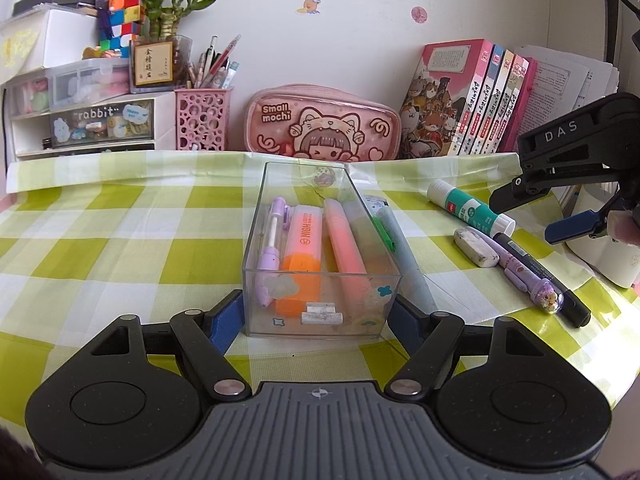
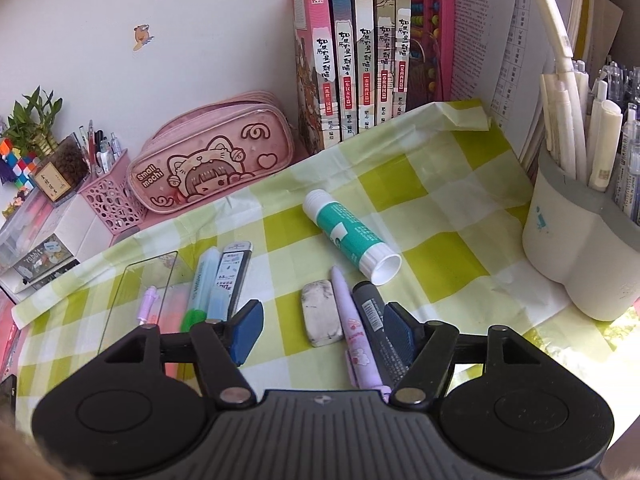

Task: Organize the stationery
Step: 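Move the right gripper to the black marker and grasp it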

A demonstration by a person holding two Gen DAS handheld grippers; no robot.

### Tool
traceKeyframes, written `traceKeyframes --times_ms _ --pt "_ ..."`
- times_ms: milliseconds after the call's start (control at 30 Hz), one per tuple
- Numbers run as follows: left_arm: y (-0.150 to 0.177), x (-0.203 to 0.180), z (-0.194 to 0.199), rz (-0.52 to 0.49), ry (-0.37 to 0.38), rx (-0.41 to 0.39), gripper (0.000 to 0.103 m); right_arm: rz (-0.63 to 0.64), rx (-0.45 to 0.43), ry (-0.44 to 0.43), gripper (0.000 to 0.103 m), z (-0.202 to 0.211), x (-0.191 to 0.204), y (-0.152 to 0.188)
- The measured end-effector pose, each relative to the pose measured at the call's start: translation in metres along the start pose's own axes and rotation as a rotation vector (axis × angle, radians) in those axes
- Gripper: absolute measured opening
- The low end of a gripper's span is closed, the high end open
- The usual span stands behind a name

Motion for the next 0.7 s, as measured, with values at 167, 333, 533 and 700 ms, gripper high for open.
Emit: traceKeyframes --times_ms 167,333,533,700 --pt "0.0 0.0 0.0 0.0 0.0 0.0 0.075 0.026 0.021 0.04 0.071 -0.009 -0.005 0.006" --pt "0.0 0.0 0.0 0.0 0.0 0.0 0.075 0.042 0.042 0.061 0.071 -0.016 -0.006 0.009" --pt "0.0 -0.001 0.0 0.0 -0.001 0.0 0.074 0.081 0.068 0.09 0.071 -0.023 -0.005 0.014" --pt "0.0 0.0 0.0 0.0 -0.001 0.0 0.074 0.126 0.076 0.115 0.071 -0.03 -0.003 0.018"
Point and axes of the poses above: each gripper's, at about its wrist camera, not at the fingertips, and z roughly against the way its jaws point, x to its left, y to its underside, the point moved 1 cm from there along -z, roughly the way its jaws point, and after that the axes turned 7 degrees about -z, right-handed, at the moved point
